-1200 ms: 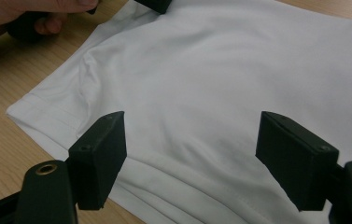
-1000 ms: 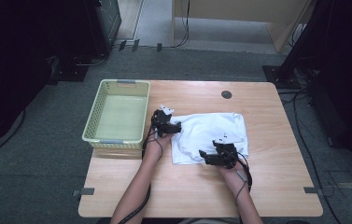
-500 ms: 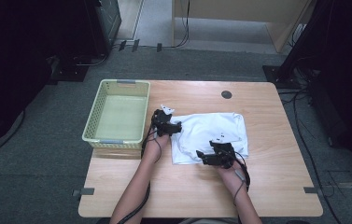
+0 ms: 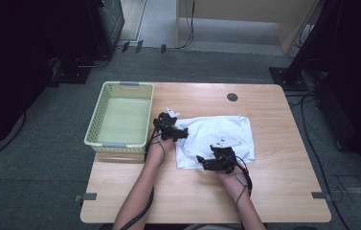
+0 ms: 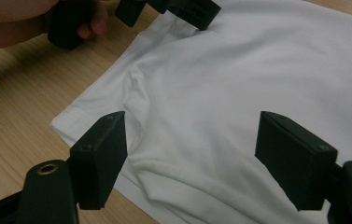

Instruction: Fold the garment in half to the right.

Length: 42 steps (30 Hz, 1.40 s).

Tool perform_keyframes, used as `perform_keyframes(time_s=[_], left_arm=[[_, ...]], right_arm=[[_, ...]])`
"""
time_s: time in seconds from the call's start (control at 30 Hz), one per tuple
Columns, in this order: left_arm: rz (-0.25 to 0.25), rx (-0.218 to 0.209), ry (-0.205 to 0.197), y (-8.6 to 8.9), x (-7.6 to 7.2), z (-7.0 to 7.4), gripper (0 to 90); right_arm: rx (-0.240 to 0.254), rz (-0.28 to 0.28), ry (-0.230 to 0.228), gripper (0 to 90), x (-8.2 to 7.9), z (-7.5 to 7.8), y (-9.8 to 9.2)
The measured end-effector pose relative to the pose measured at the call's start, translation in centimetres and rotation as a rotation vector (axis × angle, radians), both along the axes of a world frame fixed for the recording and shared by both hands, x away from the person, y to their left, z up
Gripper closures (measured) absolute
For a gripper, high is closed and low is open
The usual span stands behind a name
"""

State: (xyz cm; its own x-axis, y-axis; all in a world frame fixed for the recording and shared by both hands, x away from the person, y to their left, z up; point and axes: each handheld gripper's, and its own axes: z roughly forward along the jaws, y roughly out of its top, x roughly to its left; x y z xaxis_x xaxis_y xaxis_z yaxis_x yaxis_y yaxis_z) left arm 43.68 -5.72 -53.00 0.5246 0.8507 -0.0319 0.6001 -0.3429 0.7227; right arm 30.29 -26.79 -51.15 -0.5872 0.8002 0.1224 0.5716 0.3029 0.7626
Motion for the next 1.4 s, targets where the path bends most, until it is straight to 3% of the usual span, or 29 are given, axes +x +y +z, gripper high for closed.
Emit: perform_keyframes(time_s=[0.5, 1.4], left_arm=[[0.038, 0.016, 0.006, -0.3, -0.1, 0.0, 0.0], [0.028, 0.015, 0.003, -0.4, -0.2, 0.0, 1.9]], right_arm=[[-0.003, 0.012, 0.0, 25.7, 0.1, -0.2, 1.0], [-0.007, 0.035, 0.013, 25.6, 0.3, -0.9, 3.1]])
